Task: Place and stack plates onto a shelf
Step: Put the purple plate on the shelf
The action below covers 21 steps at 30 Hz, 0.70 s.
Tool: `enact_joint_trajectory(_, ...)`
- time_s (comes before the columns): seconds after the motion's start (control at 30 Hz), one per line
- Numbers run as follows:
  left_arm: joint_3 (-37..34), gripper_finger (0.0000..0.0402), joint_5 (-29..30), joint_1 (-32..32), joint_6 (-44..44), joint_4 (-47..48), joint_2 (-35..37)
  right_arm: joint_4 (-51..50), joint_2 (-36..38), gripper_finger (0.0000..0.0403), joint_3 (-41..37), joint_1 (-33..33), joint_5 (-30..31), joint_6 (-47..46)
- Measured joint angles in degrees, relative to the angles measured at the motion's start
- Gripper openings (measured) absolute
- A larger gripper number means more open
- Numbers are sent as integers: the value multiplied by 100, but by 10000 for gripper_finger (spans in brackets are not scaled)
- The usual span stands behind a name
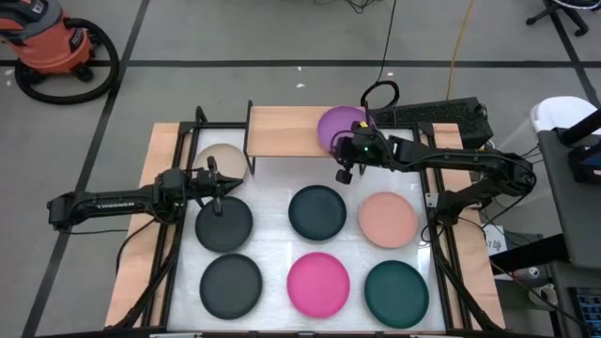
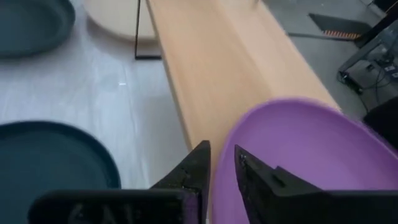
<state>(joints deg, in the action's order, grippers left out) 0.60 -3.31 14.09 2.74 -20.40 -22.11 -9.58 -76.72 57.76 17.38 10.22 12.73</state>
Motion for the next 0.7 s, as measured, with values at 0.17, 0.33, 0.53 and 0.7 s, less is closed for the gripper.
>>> enact_joint_trajectory(0.17,0,6,0,0,-2,1,-1,-30,1,68,0,-48,6,13)
enact_joint_trajectory(0.33,0,6,0,2,-2,2,-1,-628,0,84,-2,-185,169,2)
enact_joint_trajectory(0.53,0,6,1,1,-1,0,0,-1041,-1,110,-4,-364,947,35)
enact_joint_trajectory(0.7,0,6,0,2,0,1,-2,-1045,-1,95,-4,-343,949,16)
